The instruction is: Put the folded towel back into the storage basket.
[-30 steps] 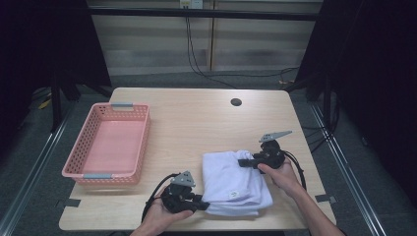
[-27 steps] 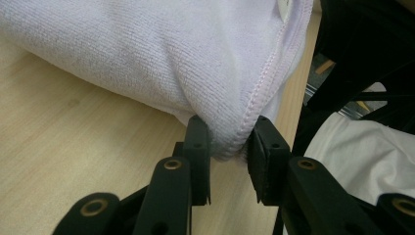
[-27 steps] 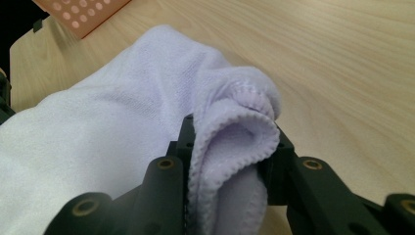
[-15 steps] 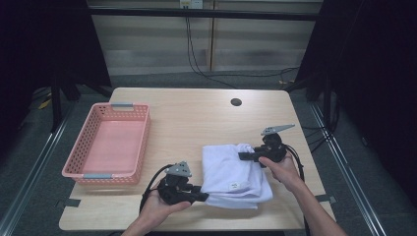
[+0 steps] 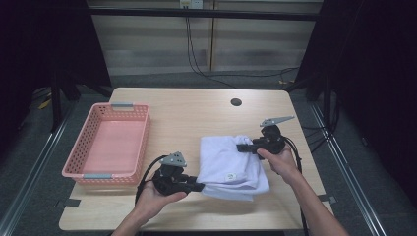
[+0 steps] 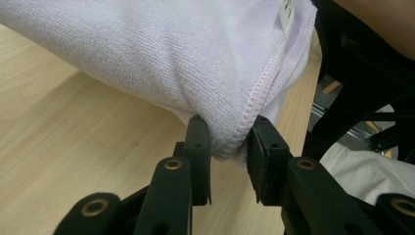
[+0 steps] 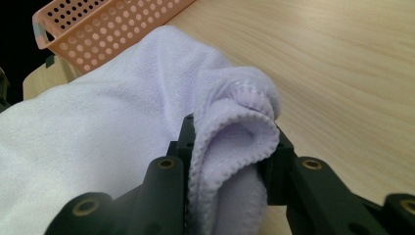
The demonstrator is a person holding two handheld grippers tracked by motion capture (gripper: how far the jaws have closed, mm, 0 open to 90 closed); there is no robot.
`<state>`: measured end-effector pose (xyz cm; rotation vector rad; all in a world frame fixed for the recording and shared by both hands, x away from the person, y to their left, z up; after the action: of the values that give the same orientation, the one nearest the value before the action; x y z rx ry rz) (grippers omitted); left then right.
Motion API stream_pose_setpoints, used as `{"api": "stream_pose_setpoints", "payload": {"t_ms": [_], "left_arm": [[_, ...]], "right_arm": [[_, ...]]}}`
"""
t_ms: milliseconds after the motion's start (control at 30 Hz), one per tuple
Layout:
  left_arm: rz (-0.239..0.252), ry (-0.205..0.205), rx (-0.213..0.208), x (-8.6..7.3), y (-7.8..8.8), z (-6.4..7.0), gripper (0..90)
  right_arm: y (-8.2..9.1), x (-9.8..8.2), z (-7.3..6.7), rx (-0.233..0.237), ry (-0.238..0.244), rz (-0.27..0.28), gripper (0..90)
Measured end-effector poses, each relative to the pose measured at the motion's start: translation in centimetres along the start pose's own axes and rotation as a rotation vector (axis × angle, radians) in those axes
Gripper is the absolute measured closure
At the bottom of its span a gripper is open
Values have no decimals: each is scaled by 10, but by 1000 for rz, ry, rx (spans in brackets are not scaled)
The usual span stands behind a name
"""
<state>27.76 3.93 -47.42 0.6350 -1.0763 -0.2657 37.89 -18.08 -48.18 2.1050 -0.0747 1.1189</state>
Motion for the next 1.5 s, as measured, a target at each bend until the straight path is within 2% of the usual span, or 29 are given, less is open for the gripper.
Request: {"api": "stream_pose_setpoints", "payload": {"t_ms": [200, 333, 467, 733, 800, 833, 900, 1000, 1100, 1133, 1233, 1267, 1500], "left_arm": [[18, 2, 12, 5, 8, -4, 723], [45, 7, 29, 8, 22, -10, 723], [51, 6, 42, 9, 29, -12, 723], [69, 8, 71, 12, 51, -20, 725], [83, 9, 78, 15, 62, -23, 726], [96, 13, 81, 17, 68, -25, 726], [113, 15, 99, 19, 82, -29, 727], [117, 17, 117, 20, 98, -36, 728], [152, 33, 125, 22, 118, -42, 728], [155, 34, 130, 21, 123, -44, 728], [165, 46, 143, 18, 137, -50, 729], [170, 49, 148, 17, 143, -53, 728], [197, 81, 192, 9, 176, -72, 729]], "right_arm": [[-1, 12, -1, 0, 10, 4, 686], [-5, 29, -6, -1, 34, 11, 686], [-10, 42, -12, 8, 48, 22, 686], [-20, 61, -20, 22, 63, 38, 687], [-27, 75, -26, 29, 70, 44, 689], [-27, 75, -26, 29, 70, 44, 689], [-32, 86, -31, 38, 78, 51, 690], [-44, 107, -42, 54, 101, 50, 691], [-50, 118, -48, 59, 113, 48, 691], [-57, 129, -55, 74, 122, 56, 691], [-63, 139, -60, 81, 130, 52, 691], [-70, 148, -67, 90, 138, 49, 692], [-94, 170, -81, 114, 140, 44, 693]]}}
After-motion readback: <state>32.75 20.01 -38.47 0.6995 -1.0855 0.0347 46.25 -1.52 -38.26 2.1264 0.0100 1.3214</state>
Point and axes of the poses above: each handheld gripper's, and its own axes: y roughly backward along the jaws, x roughly out of its top, z roughly to its right, the point moved 8 cm from there along -y, roughly forward along the jaws
